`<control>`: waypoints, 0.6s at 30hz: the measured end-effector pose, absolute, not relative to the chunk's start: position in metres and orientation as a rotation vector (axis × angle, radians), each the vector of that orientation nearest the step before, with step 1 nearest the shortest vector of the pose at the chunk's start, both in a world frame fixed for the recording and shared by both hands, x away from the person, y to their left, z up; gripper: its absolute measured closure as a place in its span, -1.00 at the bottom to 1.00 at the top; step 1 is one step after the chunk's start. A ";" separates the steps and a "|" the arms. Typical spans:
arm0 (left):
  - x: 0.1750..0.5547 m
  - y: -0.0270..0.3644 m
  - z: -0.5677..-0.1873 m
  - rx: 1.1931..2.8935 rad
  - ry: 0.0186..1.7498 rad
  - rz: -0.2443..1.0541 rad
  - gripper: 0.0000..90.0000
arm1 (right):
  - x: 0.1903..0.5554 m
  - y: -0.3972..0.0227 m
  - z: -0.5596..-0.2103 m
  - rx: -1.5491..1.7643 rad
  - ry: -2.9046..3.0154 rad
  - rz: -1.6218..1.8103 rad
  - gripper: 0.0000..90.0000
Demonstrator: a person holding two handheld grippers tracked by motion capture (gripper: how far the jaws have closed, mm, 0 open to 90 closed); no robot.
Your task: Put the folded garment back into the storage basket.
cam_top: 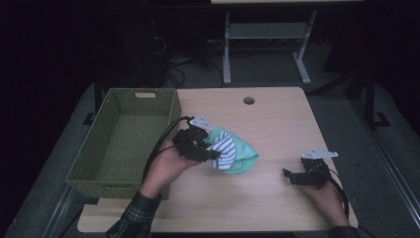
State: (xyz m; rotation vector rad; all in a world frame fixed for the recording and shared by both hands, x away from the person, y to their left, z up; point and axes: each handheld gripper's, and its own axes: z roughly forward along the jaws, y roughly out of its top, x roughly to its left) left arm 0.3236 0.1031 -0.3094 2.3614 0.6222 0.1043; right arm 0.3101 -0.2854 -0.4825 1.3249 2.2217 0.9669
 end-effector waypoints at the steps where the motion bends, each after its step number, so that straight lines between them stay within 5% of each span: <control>1: 0.324 0.106 -0.308 2.359 0.625 0.110 0.57 | 0.310 -0.285 -0.483 1.325 2.222 0.966 -0.74; 18: 0.335 0.161 -0.298 2.291 0.805 0.222 0.57 | 0.311 -0.285 -0.483 1.346 2.217 0.949 -0.84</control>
